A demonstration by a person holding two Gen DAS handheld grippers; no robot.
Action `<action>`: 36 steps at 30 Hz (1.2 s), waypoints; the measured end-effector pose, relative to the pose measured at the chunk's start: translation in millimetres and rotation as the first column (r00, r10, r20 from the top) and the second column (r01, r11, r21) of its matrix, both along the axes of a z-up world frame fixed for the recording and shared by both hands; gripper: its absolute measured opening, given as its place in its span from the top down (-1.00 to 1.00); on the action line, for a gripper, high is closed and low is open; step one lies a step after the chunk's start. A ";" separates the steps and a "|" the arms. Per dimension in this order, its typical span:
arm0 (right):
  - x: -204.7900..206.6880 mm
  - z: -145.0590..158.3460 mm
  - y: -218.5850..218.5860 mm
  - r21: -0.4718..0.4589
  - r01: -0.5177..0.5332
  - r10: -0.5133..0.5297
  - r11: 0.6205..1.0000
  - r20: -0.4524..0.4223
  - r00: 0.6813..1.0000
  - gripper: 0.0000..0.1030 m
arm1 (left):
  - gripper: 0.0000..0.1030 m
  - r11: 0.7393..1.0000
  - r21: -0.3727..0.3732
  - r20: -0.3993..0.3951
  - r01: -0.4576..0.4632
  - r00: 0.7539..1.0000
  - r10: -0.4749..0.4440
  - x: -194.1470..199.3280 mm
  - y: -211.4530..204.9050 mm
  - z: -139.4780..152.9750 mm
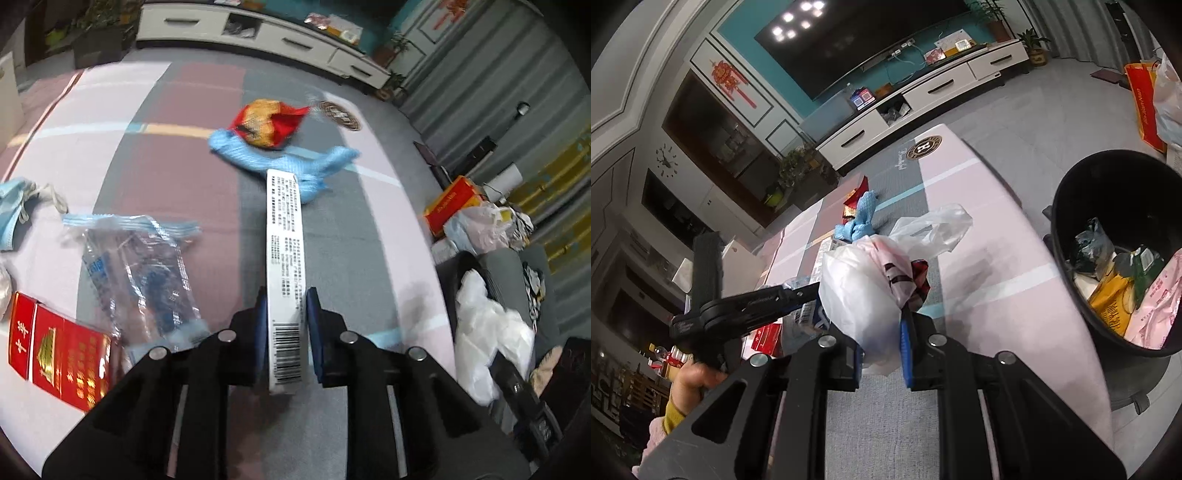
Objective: Collect trash
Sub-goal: 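Carry the medicine box and white bag to the bin and release both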
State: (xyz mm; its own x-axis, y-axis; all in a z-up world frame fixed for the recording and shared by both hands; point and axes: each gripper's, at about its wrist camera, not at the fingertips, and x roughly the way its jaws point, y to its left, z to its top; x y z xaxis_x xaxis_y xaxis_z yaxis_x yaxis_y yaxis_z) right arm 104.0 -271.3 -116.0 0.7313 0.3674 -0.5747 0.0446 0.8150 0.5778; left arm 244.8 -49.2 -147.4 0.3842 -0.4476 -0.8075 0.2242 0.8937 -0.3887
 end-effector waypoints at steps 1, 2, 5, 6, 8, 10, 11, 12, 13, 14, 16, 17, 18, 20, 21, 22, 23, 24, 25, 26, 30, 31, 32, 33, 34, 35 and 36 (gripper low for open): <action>-0.8 0.5 -2.1 0.001 0.003 -0.003 1.000 0.003 1.000 0.67 | 0.59 1.000 -0.011 0.012 0.024 1.000 -0.024 -6.3 -5.3 5.3; -2.6 1.8 -5.3 0.002 0.011 -0.011 1.000 0.009 1.000 0.67 | 0.59 0.999 -0.015 0.026 0.045 0.999 -0.044 -12.1 -11.3 10.4; -7.3 4.3 -16.0 -0.006 0.040 -0.040 0.999 0.018 0.999 0.67 | 0.59 0.992 -0.032 0.061 0.119 0.991 -0.117 -30.6 -35.6 27.6; -9.4 4.8 -22.4 -0.001 0.056 -0.056 0.998 0.020 0.998 0.67 | 0.59 0.989 -0.033 0.076 0.143 0.987 -0.140 -36.9 -45.2 33.5; -13.9 5.9 -35.2 -0.001 0.092 -0.092 0.996 0.025 0.995 0.67 | 0.59 0.982 -0.043 0.096 0.182 0.980 -0.177 -46.1 -62.6 42.7; -19.1 8.4 -48.2 -0.029 0.142 -0.141 0.989 0.031 0.989 0.67 | 0.59 0.972 -0.061 0.110 0.225 0.970 -0.218 -54.6 -81.5 50.3; -23.5 10.3 -56.7 -0.053 0.177 -0.176 0.983 0.036 0.984 0.67 | 0.59 0.967 -0.069 0.119 0.245 0.964 -0.236 -58.5 -91.3 53.8; -28.2 12.1 -65.5 -0.076 0.212 -0.210 0.974 0.043 0.977 0.67 | 0.59 0.959 -0.078 0.130 0.272 0.957 -0.260 -62.8 -105.4 58.1; -31.4 12.5 -71.9 -0.092 0.236 -0.233 0.967 0.046 0.971 0.67 | 0.59 0.953 -0.081 0.138 0.292 0.950 -0.279 -66.0 -117.3 59.4; -36.9 13.4 -83.3 -0.111 0.277 -0.273 0.955 0.049 0.961 0.67 | 0.59 0.949 -0.083 0.142 0.303 0.946 -0.290 -68.8 -124.5 60.1; -43.1 11.7 -102.0 -0.108 0.323 -0.320 0.940 0.047 0.946 0.67 | 0.59 0.935 -0.090 0.148 0.342 0.933 -0.327 -72.8 -151.9 60.4; -45.4 9.5 -108.9 -0.109 0.341 -0.339 0.934 0.043 0.940 0.67 | 0.59 0.929 -0.095 0.148 0.357 0.928 -0.341 -75.8 -161.5 60.3; -48.4 7.4 -117.3 -0.111 0.364 -0.362 0.925 0.035 0.931 0.67 | 0.58 0.924 -0.097 0.149 0.369 0.924 -0.353 -78.1 -171.5 59.0; -53.4 1.1 -136.0 -0.110 0.405 -0.406 0.908 0.014 0.914 0.67 | 0.58 0.913 -0.103 0.145 0.396 0.914 -0.380 -80.3 -194.2 55.0; -55.0 -1.4 -142.0 -0.113 0.419 -0.421 0.901 0.006 0.907 0.67 | 0.58 0.908 -0.100 0.140 0.407 0.909 -0.392 -80.7 -207.3 51.4; -56.8 -4.3 -148.5 -0.120 0.434 -0.438 0.893 -0.006 0.899 0.67 | 0.58 0.906 -0.096 0.138 0.413 0.907 -0.398 -80.4 -214.1 48.1; -57.8 -7.1 -152.4 -0.125 0.442 -0.447 0.888 -0.015 0.895 0.67 | 0.58 0.905 -0.092 0.134 0.416 0.905 -0.403 -79.6 -221.8 44.0; -58.7 -9.9 -156.6 -0.128 0.449 -0.455 0.884 -0.023 0.890 0.67 | 0.58 0.903 -0.089 0.128 0.421 0.904 -0.408 -78.9 -229.4 39.9; -59.4 -12.8 -160.2 -0.132 0.455 -0.463 0.880 -0.033 0.886 0.67 | 0.58 0.901 -0.083 0.122 0.426 0.902 -0.415 -77.9 -237.8 34.9; -57.8 -15.8 -163.0 -0.139 0.461 -0.470 0.876 -0.044 0.881 0.66 | 0.58 0.901 -0.076 0.117 0.426 0.902 -0.417 -75.8 -243.3 30.6; -55.4 -25.4 -173.6 -0.150 0.481 -0.495 0.864 -0.074 0.866 0.54 | 0.57 0.905 -0.062 0.081 0.421 0.906 -0.415 -67.9 -257.5 10.8; -55.3 -27.9 -175.3 -0.149 0.481 -0.496 0.864 -0.082 0.865 0.52 | 0.56 0.906 -0.063 0.077 0.418 0.907 -0.413 -66.3 -258.4 8.3; -55.8 -31.7 -177.7 -0.139 0.478 -0.492 0.867 -0.092 0.866 0.45 | 0.54 0.907 -0.068 0.074 0.415 0.909 -0.410 -64.6 -259.4 6.4; -56.1 -35.3 -179.9 -0.125 0.478 -0.491 0.869 -0.103 0.865 0.36 | 0.36 0.907 -0.078 0.073 0.414 0.910 -0.409 -63.2 -260.0 5.0; -56.4 -37.4 -180.9 -0.119 0.482 -0.494 0.868 -0.113 0.862 0.33 | 0.21 0.906 -0.084 0.074 0.414 0.910 -0.408 -63.0 -260.5 5.4; -56.6 -38.3 -180.9 -0.119 0.486 -0.499 0.866 -0.116 0.859 0.30 | 0.12 0.905 -0.089 0.079 0.415 0.909 -0.409 -64.0 -260.3 6.0; -56.7 -38.9 -182.1 -0.120 0.493 -0.505 0.862 -0.118 0.855 0.24 | 0.06 0.902 -0.093 0.092 0.421 0.906 -0.414 -65.9 -259.2 8.1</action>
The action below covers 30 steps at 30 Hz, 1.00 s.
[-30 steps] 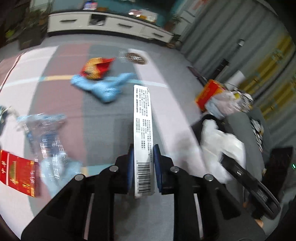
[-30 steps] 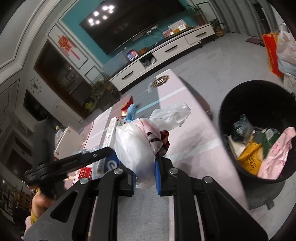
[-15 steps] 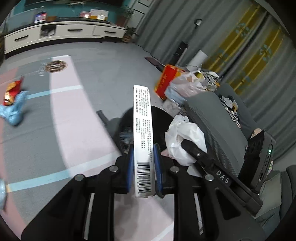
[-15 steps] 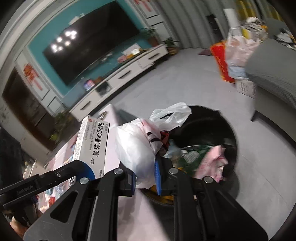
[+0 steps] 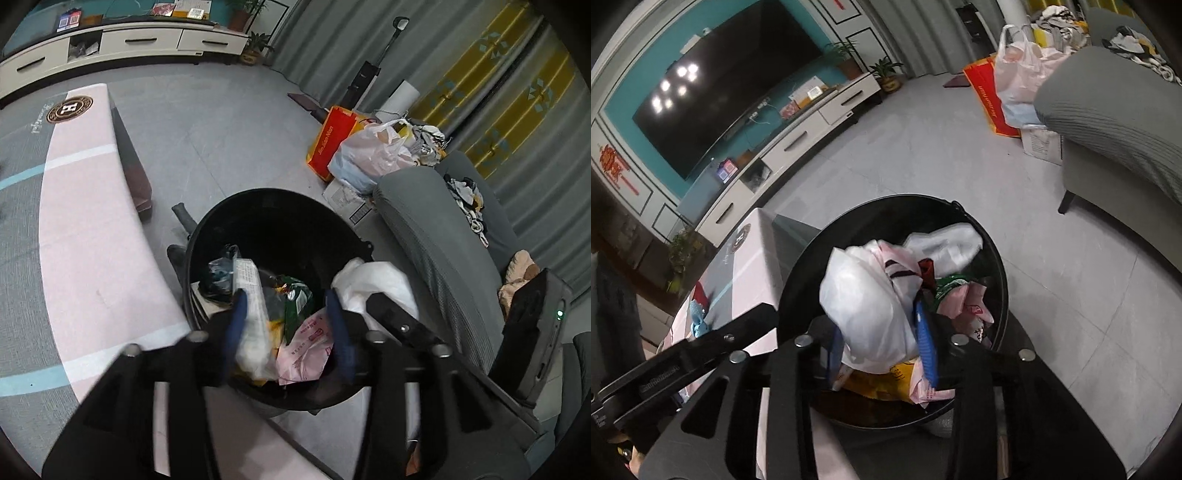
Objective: Collect trash
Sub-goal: 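Carry the medicine box and white bag to the bin and release both, then grasp the red cigarette box with the left tool while the right tool grasps the clear plastic wrapper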
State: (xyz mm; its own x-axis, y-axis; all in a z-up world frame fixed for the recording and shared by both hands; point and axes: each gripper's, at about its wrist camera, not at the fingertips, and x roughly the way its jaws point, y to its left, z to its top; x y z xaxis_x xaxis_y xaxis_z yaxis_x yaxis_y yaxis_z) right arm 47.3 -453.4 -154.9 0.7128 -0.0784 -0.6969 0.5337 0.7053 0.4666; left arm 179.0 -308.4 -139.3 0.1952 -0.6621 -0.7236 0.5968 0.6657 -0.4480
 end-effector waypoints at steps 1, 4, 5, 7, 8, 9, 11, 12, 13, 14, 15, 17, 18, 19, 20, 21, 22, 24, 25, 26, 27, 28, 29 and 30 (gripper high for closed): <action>0.2 0.7 -1.1 0.000 0.005 -0.005 1.000 0.000 1.000 0.19 | 0.00 1.000 -0.005 0.008 0.006 1.000 -0.006 -2.3 -3.2 2.2; -2.0 0.9 -3.0 0.008 0.020 -0.020 1.000 0.009 1.000 0.13 | -0.27 1.000 -0.006 0.040 0.022 0.999 -0.022 -9.4 1.5 8.3; -2.5 1.5 -2.5 0.005 0.025 -0.025 1.000 0.009 1.000 0.10 | -0.27 1.000 -0.004 0.050 0.024 0.998 -0.024 -11.1 3.7 9.8; -1.9 3.2 -1.4 0.001 0.032 -0.032 0.999 0.008 0.999 0.08 | -0.32 1.000 -0.008 0.068 0.018 0.998 -0.017 -14.7 13.0 13.4; -2.1 4.4 1.2 0.001 0.029 -0.029 1.000 0.012 0.999 0.08 | -0.34 1.000 -0.013 0.070 0.012 0.998 -0.011 -15.8 18.8 14.9; -1.7 5.8 4.1 0.002 0.023 -0.023 1.000 0.016 1.000 0.08 | -0.37 1.000 -0.020 0.071 0.003 0.998 -0.002 -16.8 25.6 17.0; -0.7 9.9 10.2 -0.002 0.004 -0.004 1.000 0.034 0.999 0.08 | -0.44 0.999 -0.033 0.074 -0.018 0.997 0.020 -19.8 41.5 21.8; 0.1 12.3 13.5 -0.006 -0.009 0.009 1.000 0.045 0.999 0.06 | -0.47 0.999 -0.039 0.081 -0.030 0.996 0.034 -22.3 52.8 24.5; 0.9 14.8 16.4 -0.010 -0.020 0.020 1.000 0.053 0.998 0.05 | -0.51 0.998 -0.044 0.087 -0.038 0.995 0.042 -24.0 60.2 26.7; 2.1 17.8 21.1 -0.019 -0.035 0.037 0.999 0.064 0.997 -0.01 | -0.53 0.998 -0.046 0.094 -0.046 0.994 0.050 -25.6 69.8 28.6; 3.6 20.4 25.6 -0.029 -0.051 0.053 0.998 0.074 0.996 -0.06 | -0.57 0.997 -0.048 0.102 -0.059 0.993 0.064 -28.1 83.6 30.5; 9.2 26.0 39.5 -0.062 -0.093 0.098 0.994 0.085 0.992 -0.07 | -0.58 0.995 -0.046 0.111 -0.085 0.990 0.090 -29.6 104.0 32.6; 12.6 28.3 46.2 -0.075 -0.110 0.116 0.991 0.084 0.990 -0.07 | -0.58 0.993 -0.042 0.113 -0.108 0.987 0.112 -30.2 119.4 33.2; 16.1 30.0 55.1 -0.088 -0.133 0.140 0.987 0.082 0.987 -0.07 | -0.59 0.992 -0.039 0.114 -0.124 0.985 0.127 -29.8 129.0 33.3; 19.7 31.5 60.9 -0.095 -0.151 0.159 0.984 0.080 0.984 -0.07 | -0.59 0.989 -0.036 0.117 -0.142 0.983 0.145 -30.0 139.8 33.6; 23.4 32.7 67.3 -0.102 -0.174 0.182 0.979 0.079 0.980 -0.08 | -0.61 0.985 -0.029 0.119 -0.170 0.978 0.173 -29.8 156.5 33.5; 26.2 33.9 75.5 -0.110 -0.197 0.206 0.974 0.079 0.975 -0.08 | -0.62 0.982 -0.027 0.120 -0.188 0.975 0.190 -30.4 166.1 33.9; 34.9 36.0 97.1 -0.123 -0.259 0.270 0.958 0.078 0.960 -0.09 | -0.62 0.970 -0.024 0.117 -0.242 0.963 0.243 -30.0 195.0 33.7; 37.9 36.8 104.6 -0.123 -0.278 0.288 0.953 0.078 0.954 -0.09 | -0.62 0.965 -0.022 0.119 -0.262 0.958 0.262 -30.0 205.0 34.1; 42.2 36.9 116.4 -0.122 -0.310 0.321 0.943 0.080 0.944 -0.10 | -0.62 0.957 -0.018 0.123 -0.291 0.949 0.291 -29.7 220.7 34.2; 46.3 37.1 126.6 -0.120 -0.340 0.350 0.933 0.081 0.933 -0.10 | -0.62 0.946 -0.016 0.127 -0.322 0.938 0.322 -29.2 236.7 34.3; 50.1 36.6 137.8 -0.125 -0.369 0.380 0.921 0.080 0.921 -0.10 | -0.62 0.939 -0.014 0.129 -0.343 0.931 0.342 -28.6 248.8 34.1; 53.3 36.5 146.9 -0.132 -0.390 0.401 0.911 0.075 0.913 -0.10 | -0.62 0.927 -0.011 0.133 -0.374 0.919 0.372 -28.0 265.8 33.9; 58.0 36.5 160.2 -0.144 -0.420 0.432 0.896 0.066 0.899 -0.10 | -0.62 0.914 -0.010 0.136 -0.406 0.905 0.403 -26.8 283.7 33.8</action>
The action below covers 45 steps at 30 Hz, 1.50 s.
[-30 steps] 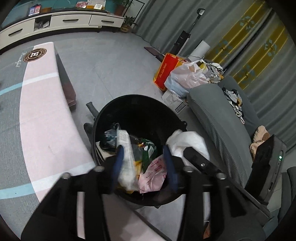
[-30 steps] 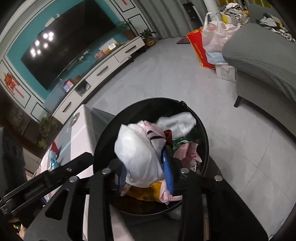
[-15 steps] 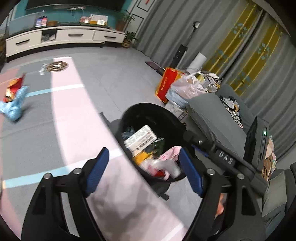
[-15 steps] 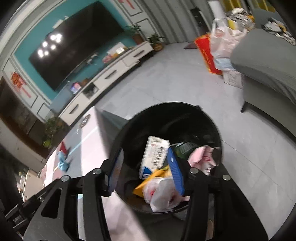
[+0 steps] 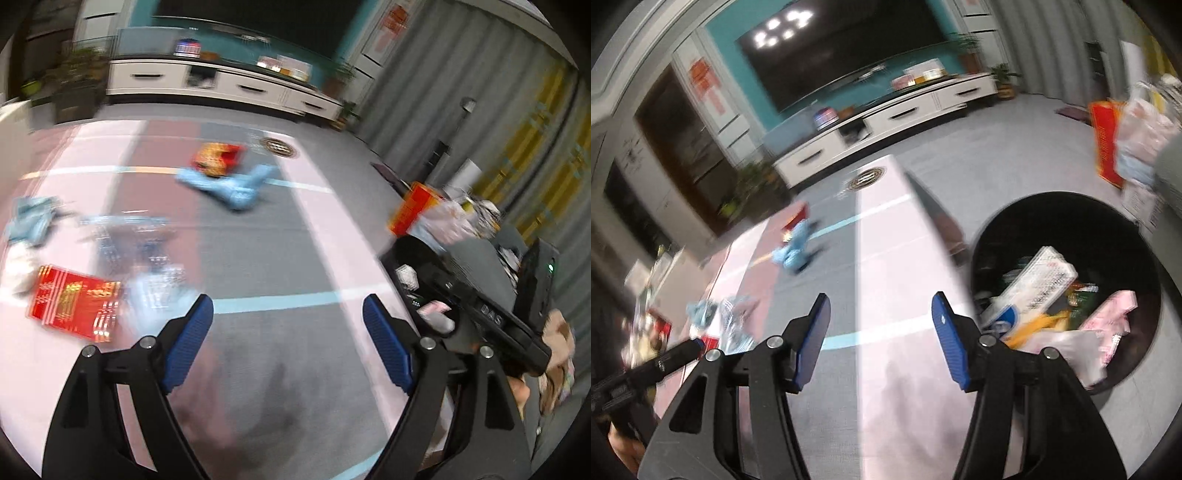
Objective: Collect trash
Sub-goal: 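Grasp the red cigarette box with the left tool while the right tool grasps the clear plastic wrapper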
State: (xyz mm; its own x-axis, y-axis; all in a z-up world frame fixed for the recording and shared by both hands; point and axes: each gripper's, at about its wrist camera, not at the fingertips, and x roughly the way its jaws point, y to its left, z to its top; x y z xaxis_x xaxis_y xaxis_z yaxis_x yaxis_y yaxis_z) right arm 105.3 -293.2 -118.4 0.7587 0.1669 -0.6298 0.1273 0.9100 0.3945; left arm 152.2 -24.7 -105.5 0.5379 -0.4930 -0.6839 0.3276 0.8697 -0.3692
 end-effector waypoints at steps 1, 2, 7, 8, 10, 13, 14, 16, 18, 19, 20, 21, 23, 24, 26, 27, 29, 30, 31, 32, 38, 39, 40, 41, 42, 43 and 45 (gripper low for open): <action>3.6 0.2 9.7 -0.009 -0.024 0.024 1.000 -0.001 1.000 -0.10 | -0.62 0.999 0.001 0.000 -0.032 0.999 0.032 1.4 15.6 -1.1; 7.5 0.2 25.4 -0.020 -0.064 0.064 0.998 -0.002 0.998 -0.10 | -0.62 0.998 0.000 -0.001 -0.059 0.998 0.059 2.7 31.2 -2.9; 20.7 -6.3 88.0 -0.090 -0.234 0.232 0.968 -0.028 0.972 -0.13 | -0.63 0.969 -0.002 -0.024 -0.247 0.969 0.247 12.2 110.0 -13.9; 23.1 -8.2 103.2 -0.105 -0.276 0.274 0.955 -0.036 0.961 -0.20 | -0.63 0.962 -0.005 -0.029 -0.273 0.962 0.273 14.1 120.5 -14.5; 25.4 -11.2 128.3 -0.122 -0.338 0.335 0.933 -0.046 0.941 -0.23 | -0.70 0.955 -0.029 -0.048 -0.296 0.954 0.295 18.1 139.7 -16.9; 29.9 -13.3 160.6 -0.127 -0.416 0.413 0.900 -0.048 0.909 -0.23 | -0.74 0.954 -0.027 -0.092 -0.299 0.951 0.296 25.0 151.7 -27.5; 33.7 -14.4 174.6 -0.135 -0.446 0.442 0.885 -0.053 0.895 -0.23 | -0.74 0.955 -0.021 -0.114 -0.297 0.949 0.293 27.9 152.5 -33.1; 36.3 -14.7 191.0 -0.150 -0.474 0.471 0.868 -0.059 0.880 -0.28 | -0.74 0.956 -0.024 -0.152 -0.291 0.947 0.284 30.4 154.6 -42.2; 43.3 -15.4 208.6 -0.175 -0.499 0.495 0.849 -0.069 0.866 -0.35 | -0.74 0.957 -0.049 -0.172 -0.284 0.947 0.272 30.1 157.5 -46.6; 45.3 -16.3 213.9 -0.183 -0.500 0.495 0.846 -0.073 0.866 -0.35 | -0.74 0.957 -0.063 -0.180 -0.284 0.946 0.269 30.6 160.0 -47.6; 50.6 -17.5 220.0 -0.193 -0.500 0.494 0.844 -0.082 0.866 -0.35 | -0.74 0.955 -0.071 -0.184 -0.288 0.945 0.272 31.6 161.1 -47.6; 54.7 -18.8 225.3 -0.201 -0.499 0.491 0.843 -0.088 0.866 -0.35 | -0.74 0.954 -0.075 -0.185 -0.289 0.944 0.272 32.2 161.2 -47.5; 61.1 -23.2 233.3 -0.224 -0.498 0.487 0.838 -0.103 0.867 -0.35 | -0.74 0.953 -0.077 -0.188 -0.294 0.943 0.275 33.0 162.8 -49.5; 64.1 -25.6 237.5 -0.240 -0.500 0.488 0.832 -0.112 0.866 -0.35 | -0.74 0.953 -0.079 -0.192 -0.292 0.943 0.273 33.4 162.5 -50.1; 66.7 -28.9 243.4 -0.270 -0.501 0.488 0.822 -0.119 0.865 -0.24 | -0.75 0.956 -0.080 -0.202 -0.284 0.943 0.263 35.5 161.0 -52.7; 68.3 -31.1 247.0 -0.276 -0.508 0.492 0.816 -0.129 0.861 -0.13 | -0.75 0.957 -0.075 -0.206 -0.280 0.943 0.260 36.7 159.9 -54.2; 72.2 -36.4 253.9 -0.296 -0.511 0.489 0.807 -0.151 0.859 0.10 | -0.75 0.960 -0.065 -0.210 -0.272 0.944 0.253 38.2 156.5 -56.4; 73.5 -39.2 254.3 -0.302 -0.513 0.487 0.804 -0.161 0.858 0.22 | -0.75 0.961 -0.061 -0.211 -0.269 0.945 0.251 38.7 154.2 -57.2; 74.2 -42.0 255.2 -0.308 -0.512 0.482 0.802 -0.174 0.859 0.27 | -0.75 0.962 -0.061 -0.212 -0.267 0.945 0.249 40.2 153.1 -57.8; 74.9 -44.2 254.7 -0.315 -0.505 0.472 0.804 -0.179 0.863 0.41 | -0.75 0.963 -0.063 -0.212 -0.263 0.946 0.244 40.7 151.1 -58.3; 73.9 -40.3 239.3 -0.300 -0.452 0.415 0.840 -0.182 0.891 0.79 | -0.75 0.972 -0.007 -0.161 -0.235 0.959 0.231 39.8 137.1 -55.1; 74.7 -38.8 231.7 -0.285 -0.432 0.394 0.856 -0.182 0.901 0.79 | -0.75 0.973 0.010 -0.143 -0.231 0.963 0.230 39.7 133.9 -53.7; 74.6 -37.3 225.9 -0.276 -0.415 0.378 0.867 -0.180 0.908 0.79 | -0.77 0.974 0.040 -0.116 -0.223 0.967 0.226 38.9 129.7 -51.7; 73.9 -34.1 216.9 -0.268 -0.388 0.353 0.882 -0.171 0.920 0.79 | -0.78 0.974 0.075 -0.089 -0.213 0.972 0.220 38.0 125.6 -50.2; 72.5 -30.6 208.5 -0.258 -0.366 0.334 0.894 -0.160 0.929 0.79 | -0.80 0.973 0.102 -0.069 -0.208 0.974 0.215 37.4 122.3 -49.4; 70.8 -28.4 203.1 -0.249 -0.353 0.323 0.902 -0.152 0.934 0.79 | -0.80 0.972 0.126 -0.049 -0.199 0.977 0.206 36.8 118.2 -49.1; 66.1 -22.0 188.5 -0.228 -0.323 0.300 0.918 -0.133 0.945 0.79 | -0.81 0.975 0.142 -0.008 -0.169 0.985 0.172 36.2 111.2 -46.6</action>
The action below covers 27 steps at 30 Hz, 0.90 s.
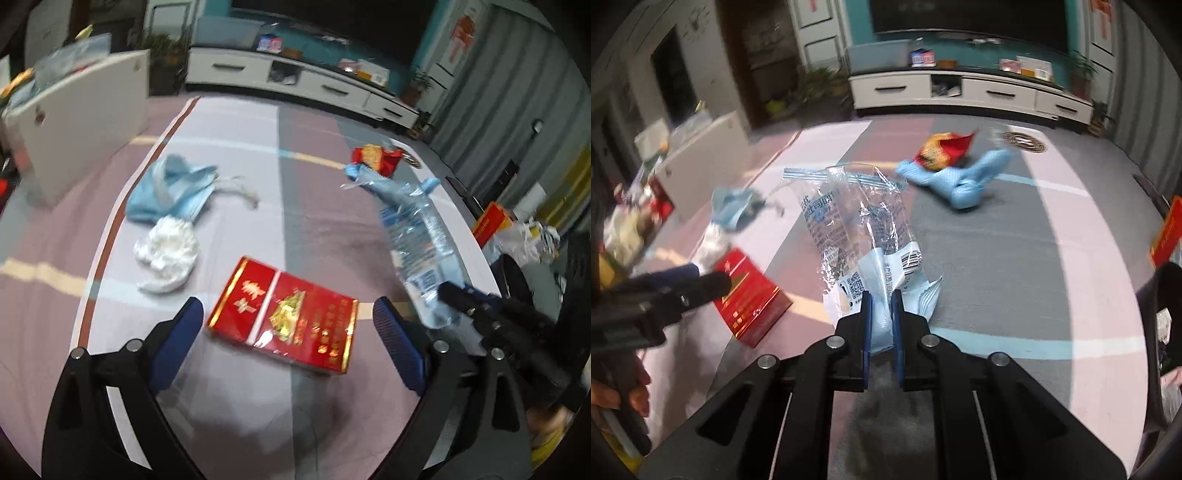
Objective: Collect trash
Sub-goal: 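Grasp the red cigarette box with the left tool while the right tool grasps the clear plastic wrapper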
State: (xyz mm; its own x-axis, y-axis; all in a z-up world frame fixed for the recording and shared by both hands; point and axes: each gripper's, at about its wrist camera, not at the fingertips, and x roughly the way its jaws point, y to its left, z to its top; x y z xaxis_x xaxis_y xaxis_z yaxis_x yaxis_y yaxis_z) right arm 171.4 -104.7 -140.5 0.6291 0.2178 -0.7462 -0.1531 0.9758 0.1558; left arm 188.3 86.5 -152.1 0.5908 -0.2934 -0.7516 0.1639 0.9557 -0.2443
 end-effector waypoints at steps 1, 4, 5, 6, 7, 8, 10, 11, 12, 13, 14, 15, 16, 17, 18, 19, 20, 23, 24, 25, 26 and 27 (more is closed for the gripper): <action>-3.1 2.7 -6.9 0.016 0.010 -0.010 1.000 0.002 1.000 0.79 | -0.84 1.000 0.018 0.014 0.014 1.000 -0.014 0.8 -2.6 0.8; -9.3 7.1 -16.7 0.040 0.022 -0.023 0.999 0.007 1.000 0.79 | -0.89 0.995 0.085 0.017 0.058 0.998 -0.059 6.9 -11.9 -5.1; -12.2 9.6 -20.0 0.052 0.022 -0.023 0.998 0.011 1.000 0.79 | -0.89 0.993 0.093 0.004 0.069 0.998 -0.070 9.7 -13.4 -9.1; -14.4 11.3 -21.3 0.056 0.021 -0.022 0.998 0.015 1.000 0.79 | -0.89 0.992 0.107 -0.014 0.072 0.997 -0.071 13.0 -14.7 -14.3; -16.6 13.4 -22.3 0.057 0.019 -0.020 0.998 0.021 1.000 0.79 | -0.89 0.990 0.119 -0.023 0.069 0.998 -0.067 14.7 -15.4 -18.1; -17.7 14.0 -22.9 0.060 0.017 -0.018 0.998 0.024 1.000 0.78 | -0.89 0.989 0.127 -0.034 0.070 0.997 -0.067 16.6 -16.1 -21.8; -19.4 16.0 -23.6 0.070 0.011 -0.013 0.997 0.028 1.000 0.78 | -0.89 0.988 0.129 -0.051 0.081 0.996 -0.074 17.7 -17.6 -26.4; -19.7 16.7 -23.5 0.074 0.009 -0.011 0.997 0.029 1.000 0.78 | -0.89 0.986 0.140 -0.056 0.086 0.995 -0.078 17.3 -19.2 -28.0; -20.1 17.0 -23.3 0.077 0.008 -0.011 0.997 0.029 1.000 0.78 | -0.89 0.984 0.156 -0.056 0.091 0.995 -0.083 17.0 -21.1 -29.4; -20.0 17.1 -23.5 0.078 0.008 -0.010 0.997 0.029 1.000 0.78 | -0.89 0.983 0.161 -0.054 0.090 0.995 -0.082 16.9 -21.7 -29.9; -20.0 17.1 -23.7 0.078 0.010 -0.012 0.997 0.028 1.000 0.78 | -0.89 0.983 0.163 -0.054 0.089 0.995 -0.081 17.1 -21.9 -30.2; -20.1 17.3 -24.0 0.080 0.012 -0.014 0.997 0.027 1.000 0.78 | -0.89 0.982 0.164 -0.054 0.094 0.995 -0.087 16.9 -22.3 -30.3; -20.0 17.8 -24.5 0.083 0.013 -0.015 0.996 0.025 1.000 0.78 | -0.88 0.981 0.166 -0.051 0.099 0.994 -0.092 16.5 -23.0 -30.4; -20.0 17.8 -24.9 0.085 0.014 -0.016 0.996 0.025 1.000 0.78 | -0.88 0.981 0.168 -0.049 0.099 0.995 -0.092 15.9 -23.8 -30.4; -20.3 18.1 -25.1 0.084 0.014 -0.016 0.996 0.025 1.000 0.78 | -0.86 0.981 0.168 -0.052 0.101 0.994 -0.094 16.0 -23.9 -30.7; -20.7 18.3 -25.2 0.084 0.013 -0.016 0.996 0.026 1.000 0.78 | -0.85 0.980 0.171 -0.054 0.102 0.994 -0.094 16.0 -24.0 -31.4; -20.2 18.0 -25.8 0.085 0.012 -0.015 0.996 0.025 1.000 0.78 | -0.84 0.980 0.170 -0.052 0.100 0.994 -0.092 14.5 -24.8 -31.0; -20.1 18.0 -26.2 0.085 0.014 -0.016 0.996 0.023 1.000 0.78 | -0.81 0.984 0.163 -0.055 0.077 0.996 -0.069 12.0 -25.3 -29.6; -20.0 18.0 -25.9 0.084 0.014 -0.016 0.996 0.023 1.000 0.78 | -0.80 0.985 0.157 -0.055 0.069 0.997 -0.061 10.9 -25.9 -29.7; -20.4 18.4 -26.5 0.083 0.016 -0.018 0.996 0.024 1.000 0.78 | -0.80 0.987 0.148 -0.055 0.060 0.997 -0.053 9.8 -25.4 -29.3; -20.7 18.7 -26.7 0.083 0.016 -0.018 0.996 0.024 1.000 0.78 | -0.80 0.989 0.137 -0.056 0.052 0.997 -0.045 8.9 -24.9 -28.3; -21.3 19.2 -27.7 0.085 0.017 -0.020 0.996 0.025 0.999 0.78 | -0.80 0.993 0.108 -0.054 0.048 0.998 -0.043 6.6 -24.6 -25.2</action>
State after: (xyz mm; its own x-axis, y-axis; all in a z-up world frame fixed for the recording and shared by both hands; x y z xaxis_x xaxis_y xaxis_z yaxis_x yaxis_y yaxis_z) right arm 150.1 -132.4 -121.3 0.6525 0.2677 -0.7089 -0.1403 0.9620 0.2342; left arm 195.0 61.9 -177.3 0.5383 -0.2337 -0.8097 0.1976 0.9690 -0.1483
